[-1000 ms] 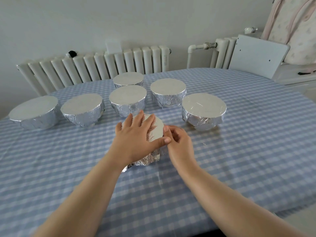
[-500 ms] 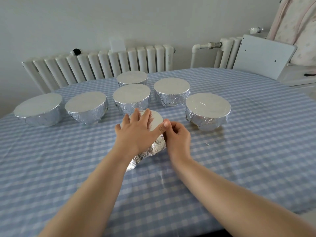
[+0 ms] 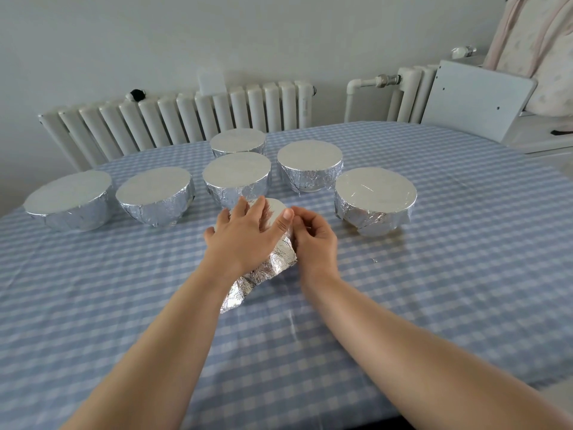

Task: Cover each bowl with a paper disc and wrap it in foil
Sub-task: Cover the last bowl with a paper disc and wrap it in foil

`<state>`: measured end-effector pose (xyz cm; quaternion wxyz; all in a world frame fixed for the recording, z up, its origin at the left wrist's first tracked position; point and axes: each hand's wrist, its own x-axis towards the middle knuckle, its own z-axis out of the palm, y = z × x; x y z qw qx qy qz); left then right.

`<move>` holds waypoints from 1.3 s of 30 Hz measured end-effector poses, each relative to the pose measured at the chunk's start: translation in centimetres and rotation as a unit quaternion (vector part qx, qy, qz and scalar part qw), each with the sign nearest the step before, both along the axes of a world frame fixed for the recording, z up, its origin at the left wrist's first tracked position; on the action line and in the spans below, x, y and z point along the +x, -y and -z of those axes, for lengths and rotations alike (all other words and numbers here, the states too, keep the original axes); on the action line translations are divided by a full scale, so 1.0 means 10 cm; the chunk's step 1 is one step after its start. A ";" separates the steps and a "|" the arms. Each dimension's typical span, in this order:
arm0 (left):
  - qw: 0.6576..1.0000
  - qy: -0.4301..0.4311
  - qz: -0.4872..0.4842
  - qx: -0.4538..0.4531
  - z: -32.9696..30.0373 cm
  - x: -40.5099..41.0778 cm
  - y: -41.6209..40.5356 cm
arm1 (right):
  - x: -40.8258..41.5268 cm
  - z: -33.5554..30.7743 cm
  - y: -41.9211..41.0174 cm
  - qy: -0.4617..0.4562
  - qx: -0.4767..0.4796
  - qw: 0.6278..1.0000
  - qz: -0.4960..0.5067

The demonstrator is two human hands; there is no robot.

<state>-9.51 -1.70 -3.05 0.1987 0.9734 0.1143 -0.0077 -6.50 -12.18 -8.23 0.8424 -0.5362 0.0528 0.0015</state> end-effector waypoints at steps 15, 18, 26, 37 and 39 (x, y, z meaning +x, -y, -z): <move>1.000 0.001 0.003 -0.029 -0.03 0.03 -0.03 | 0.09 0.02 0.01 -0.061 0.045 0.994 -0.081; 0.998 0.022 0.005 -0.053 0.02 0.06 -0.11 | 0.09 0.01 0.01 -0.049 0.012 0.996 -0.076; 0.996 0.045 0.027 -0.073 0.15 0.16 -0.27 | 0.05 0.07 0.00 0.012 -0.091 0.995 -0.038; 0.997 0.030 -0.008 -0.063 0.10 0.13 -0.18 | -0.16 -0.04 0.08 0.127 -0.181 0.974 -0.053; 0.998 0.017 -0.023 -0.056 0.07 0.10 -0.11 | -0.17 -0.03 0.07 0.127 -0.190 0.972 -0.060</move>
